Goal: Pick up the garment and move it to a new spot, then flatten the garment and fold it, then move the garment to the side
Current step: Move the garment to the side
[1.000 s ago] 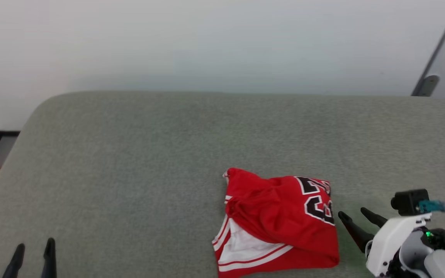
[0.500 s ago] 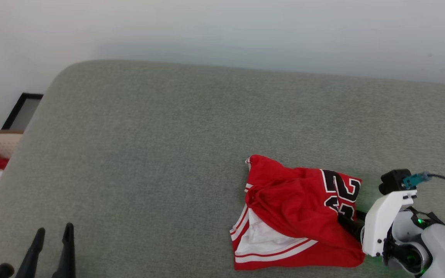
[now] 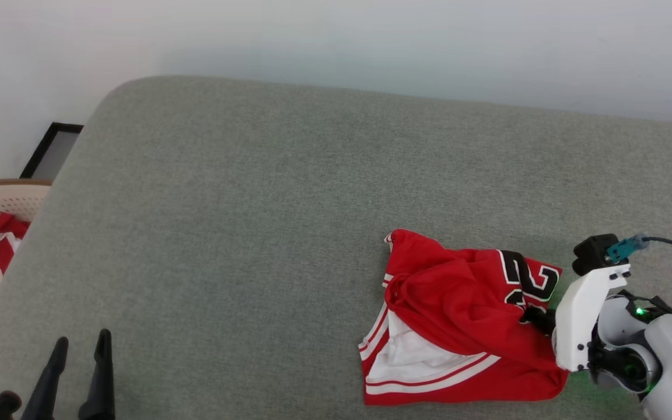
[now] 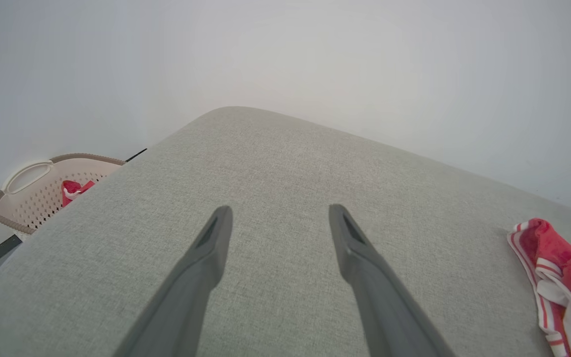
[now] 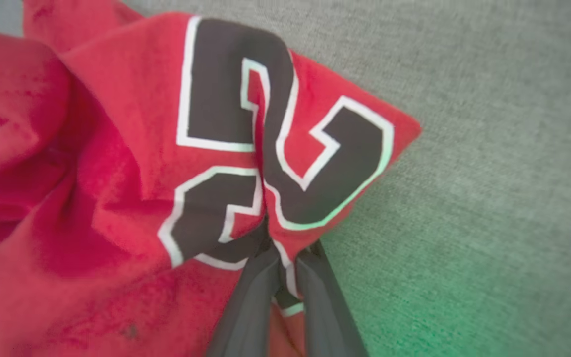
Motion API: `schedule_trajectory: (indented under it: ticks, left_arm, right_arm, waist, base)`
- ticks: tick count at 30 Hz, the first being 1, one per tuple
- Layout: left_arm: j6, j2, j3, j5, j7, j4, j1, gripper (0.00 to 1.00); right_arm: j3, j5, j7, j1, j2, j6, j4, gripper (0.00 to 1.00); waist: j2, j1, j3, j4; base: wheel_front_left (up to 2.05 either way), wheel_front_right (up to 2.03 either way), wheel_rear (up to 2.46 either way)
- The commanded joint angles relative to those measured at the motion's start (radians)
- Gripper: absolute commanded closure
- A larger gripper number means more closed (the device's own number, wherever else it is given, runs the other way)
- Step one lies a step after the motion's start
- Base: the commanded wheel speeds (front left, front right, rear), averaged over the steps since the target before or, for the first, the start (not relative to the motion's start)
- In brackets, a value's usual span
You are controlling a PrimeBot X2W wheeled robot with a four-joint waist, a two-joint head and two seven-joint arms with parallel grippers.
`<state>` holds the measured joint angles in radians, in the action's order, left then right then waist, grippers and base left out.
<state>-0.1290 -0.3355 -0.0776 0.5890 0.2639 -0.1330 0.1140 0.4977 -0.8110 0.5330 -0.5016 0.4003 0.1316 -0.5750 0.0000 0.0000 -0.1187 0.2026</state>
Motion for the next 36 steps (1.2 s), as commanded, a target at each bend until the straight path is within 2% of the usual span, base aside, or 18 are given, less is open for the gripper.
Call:
schedule_trajectory:
  ticks: [1,15,25,36]
  left_arm:
    - [-0.002,-0.001,-0.005,-0.005,-0.001,0.007,0.002,0.0]
    - [-0.002,-0.02,0.038,-0.018,-0.001,0.031,-0.064,0.0]
    - [-0.002,-0.047,0.109,-0.022,-0.001,0.03,-0.163,0.0]
    - [-0.002,-0.09,0.187,-0.013,-0.001,0.032,-0.292,0.0]
  right_arm:
    - [0.003,-0.003,0.005,-0.003,0.02,-0.002,0.006,1.0]
    - [-0.047,0.071,0.038,-0.073,0.214,-0.002,0.173,1.0]
    - [-0.097,0.128,0.056,-0.136,0.333,-0.002,0.197,1.0]
    - [-0.07,0.222,-0.024,-0.279,0.457,-0.002,0.179,1.0]
  waist:
    - [0.0,0.0,0.001,-0.008]
    - [0.0,0.0,-0.031,-0.113]
    - [0.0,0.0,-0.092,-0.203]
    - [0.0,0.0,-0.194,-0.277]
  base:
    - [0.0,0.0,0.0]
    - [0.0,0.0,0.0]
    - [0.0,0.0,0.0]
    - [0.0,0.0,0.0]
